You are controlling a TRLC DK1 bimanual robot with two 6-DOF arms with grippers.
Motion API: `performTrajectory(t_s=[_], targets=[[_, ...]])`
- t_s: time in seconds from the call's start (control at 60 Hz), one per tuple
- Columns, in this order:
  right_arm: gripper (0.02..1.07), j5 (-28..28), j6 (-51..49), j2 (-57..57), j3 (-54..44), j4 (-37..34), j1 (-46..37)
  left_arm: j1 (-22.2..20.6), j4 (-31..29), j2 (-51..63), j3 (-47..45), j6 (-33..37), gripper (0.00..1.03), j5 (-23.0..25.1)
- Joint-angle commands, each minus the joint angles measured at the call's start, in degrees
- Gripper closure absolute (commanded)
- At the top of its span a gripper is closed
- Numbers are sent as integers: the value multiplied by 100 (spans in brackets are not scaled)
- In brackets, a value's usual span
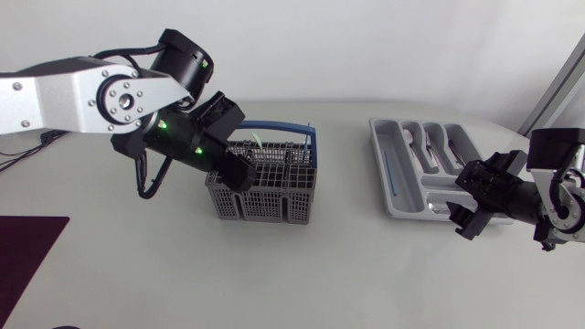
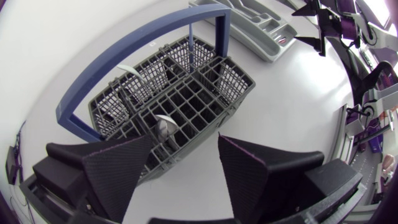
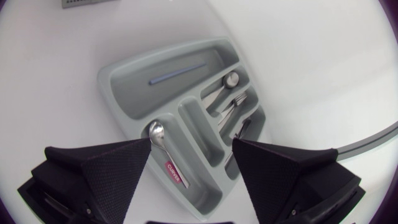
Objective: Unload the cutlery basket into the drawer organizer.
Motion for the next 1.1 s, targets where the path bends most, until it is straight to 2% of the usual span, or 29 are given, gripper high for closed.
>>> performTrajectory(t_s=[0.0, 0.25, 0.5, 0.933, 1.083], targets=[[11, -34, 300, -398, -255, -239, 277, -117, 239, -254, -346, 159, 11, -327], [11, 124, 854, -1532, -316, -1250, 1262, -662, 977, -658, -935, 414, 13, -1663], [11, 264, 1223, -2218, -255, -1962, 1859, -802, 1285, -597, -1058, 572, 39, -2067], [11, 686, 1487, -2622, -211, -2436, 2624, -1365, 784, -210, -750, 176, 37, -3060], [11, 765, 1548, -2710, -211, -2551, 2774, -1374, 775, -131, -680, 132, 35, -3165]])
